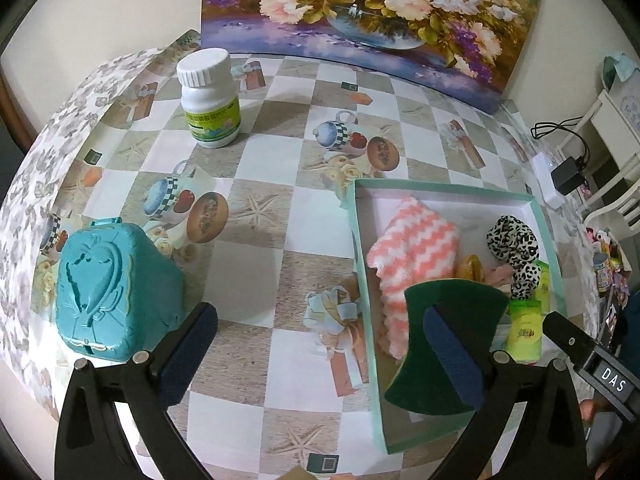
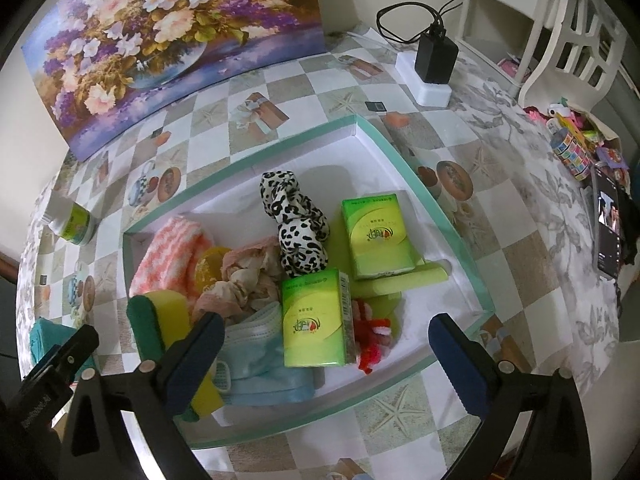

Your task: Organize soft objects

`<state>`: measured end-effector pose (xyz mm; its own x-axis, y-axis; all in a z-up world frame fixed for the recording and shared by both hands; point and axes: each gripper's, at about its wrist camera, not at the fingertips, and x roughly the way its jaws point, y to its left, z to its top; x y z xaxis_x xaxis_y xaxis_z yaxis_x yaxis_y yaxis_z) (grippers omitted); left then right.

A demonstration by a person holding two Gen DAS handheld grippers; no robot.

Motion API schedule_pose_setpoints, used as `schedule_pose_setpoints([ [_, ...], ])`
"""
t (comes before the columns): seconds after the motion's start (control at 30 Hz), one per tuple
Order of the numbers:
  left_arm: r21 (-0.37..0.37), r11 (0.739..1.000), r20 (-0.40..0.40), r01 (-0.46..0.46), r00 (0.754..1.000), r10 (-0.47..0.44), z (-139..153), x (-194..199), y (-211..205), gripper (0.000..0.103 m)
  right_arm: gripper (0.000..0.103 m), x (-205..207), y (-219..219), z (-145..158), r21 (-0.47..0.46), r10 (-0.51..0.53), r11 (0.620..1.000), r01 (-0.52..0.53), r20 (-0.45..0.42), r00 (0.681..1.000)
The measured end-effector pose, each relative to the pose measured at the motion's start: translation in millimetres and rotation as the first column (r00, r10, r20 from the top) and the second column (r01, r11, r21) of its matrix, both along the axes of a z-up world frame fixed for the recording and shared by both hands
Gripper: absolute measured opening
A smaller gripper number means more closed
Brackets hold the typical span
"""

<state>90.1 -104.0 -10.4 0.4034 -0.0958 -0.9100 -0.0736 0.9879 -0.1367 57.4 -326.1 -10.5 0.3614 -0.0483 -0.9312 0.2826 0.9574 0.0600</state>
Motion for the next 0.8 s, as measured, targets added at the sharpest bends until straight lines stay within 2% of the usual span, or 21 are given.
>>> schedule_pose_setpoints([
  [0.53,0.176,0.984,0.066,0.018,0.997,-0.031,22,-23,1,0.103,0.103,-13,20,4,-0.042,0.057,0.997,-0.057,0.006,0.998],
  [0.7,0.207,0.978,0.086,-0.014,0.996,-0.004,29,-35,7,0.103,0.103,-20,28,5,-0.048,0.065,0.997,-0.065,0.012,0.998],
  [0.8,0.268,0.962,0.063,-0.059,0.997,0.043,27,-41,13,0.103,0.103,-26,34,5,-0.05,0.078,0.996,-0.077,0.012,0.997],
])
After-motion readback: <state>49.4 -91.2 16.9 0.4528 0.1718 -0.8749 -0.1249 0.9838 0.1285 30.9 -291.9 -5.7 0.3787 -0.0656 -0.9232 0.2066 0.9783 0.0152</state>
